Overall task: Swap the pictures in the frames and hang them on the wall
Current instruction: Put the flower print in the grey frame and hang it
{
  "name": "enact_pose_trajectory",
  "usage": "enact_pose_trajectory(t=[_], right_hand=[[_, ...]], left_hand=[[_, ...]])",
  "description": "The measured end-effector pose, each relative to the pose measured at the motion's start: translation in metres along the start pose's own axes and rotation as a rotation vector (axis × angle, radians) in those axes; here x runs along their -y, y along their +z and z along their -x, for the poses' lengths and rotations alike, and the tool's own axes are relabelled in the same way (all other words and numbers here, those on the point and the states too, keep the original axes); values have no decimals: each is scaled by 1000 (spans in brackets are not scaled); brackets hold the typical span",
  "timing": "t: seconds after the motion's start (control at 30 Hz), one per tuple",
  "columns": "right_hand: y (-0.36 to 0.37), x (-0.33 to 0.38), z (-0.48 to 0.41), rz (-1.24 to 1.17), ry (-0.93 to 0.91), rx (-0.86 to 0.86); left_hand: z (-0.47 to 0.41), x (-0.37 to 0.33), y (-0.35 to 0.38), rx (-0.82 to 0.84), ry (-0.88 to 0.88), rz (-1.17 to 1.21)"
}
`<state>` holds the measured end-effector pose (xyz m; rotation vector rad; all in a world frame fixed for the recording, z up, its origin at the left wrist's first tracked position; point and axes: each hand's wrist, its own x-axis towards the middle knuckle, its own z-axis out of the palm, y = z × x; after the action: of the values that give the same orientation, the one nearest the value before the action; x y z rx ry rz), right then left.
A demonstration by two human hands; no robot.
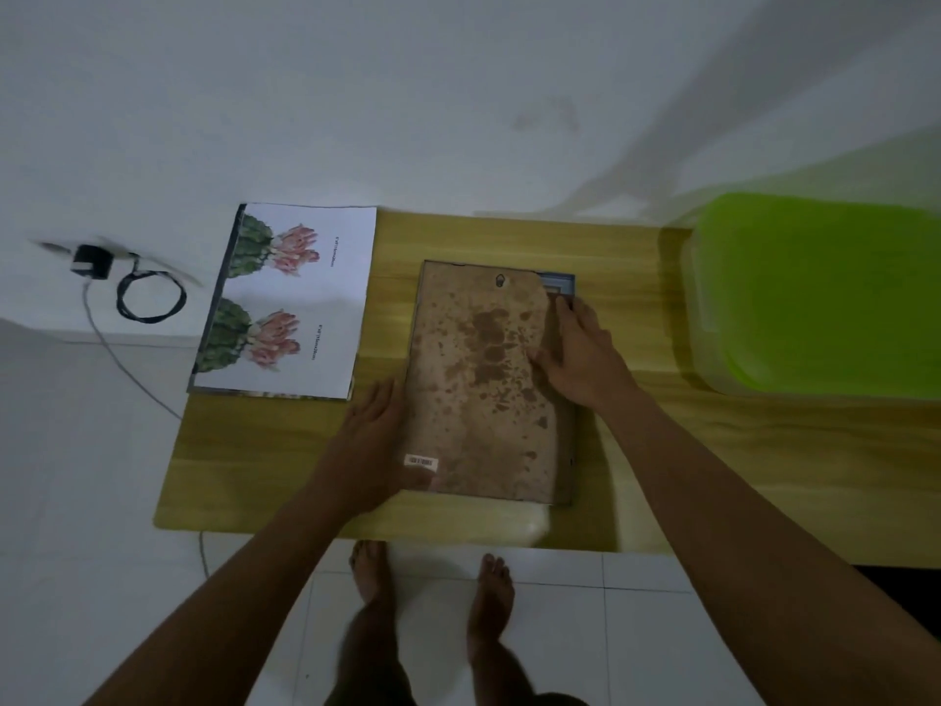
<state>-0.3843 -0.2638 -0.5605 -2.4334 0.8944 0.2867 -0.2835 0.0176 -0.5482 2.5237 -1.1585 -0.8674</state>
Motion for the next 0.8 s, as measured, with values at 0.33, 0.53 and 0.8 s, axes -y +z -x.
enact_pose_trajectory(t=[0.33, 0.53, 0.8], right_hand=[[-5, 2, -35, -120, 65, 120], [-4, 4, -51, -244, 157, 118], [-19, 4, -43, -330, 94, 17]], left_hand=[[6, 12, 20, 17, -7, 24], [6, 10, 20, 8, -9, 1], [8, 5, 19, -9, -12, -16]])
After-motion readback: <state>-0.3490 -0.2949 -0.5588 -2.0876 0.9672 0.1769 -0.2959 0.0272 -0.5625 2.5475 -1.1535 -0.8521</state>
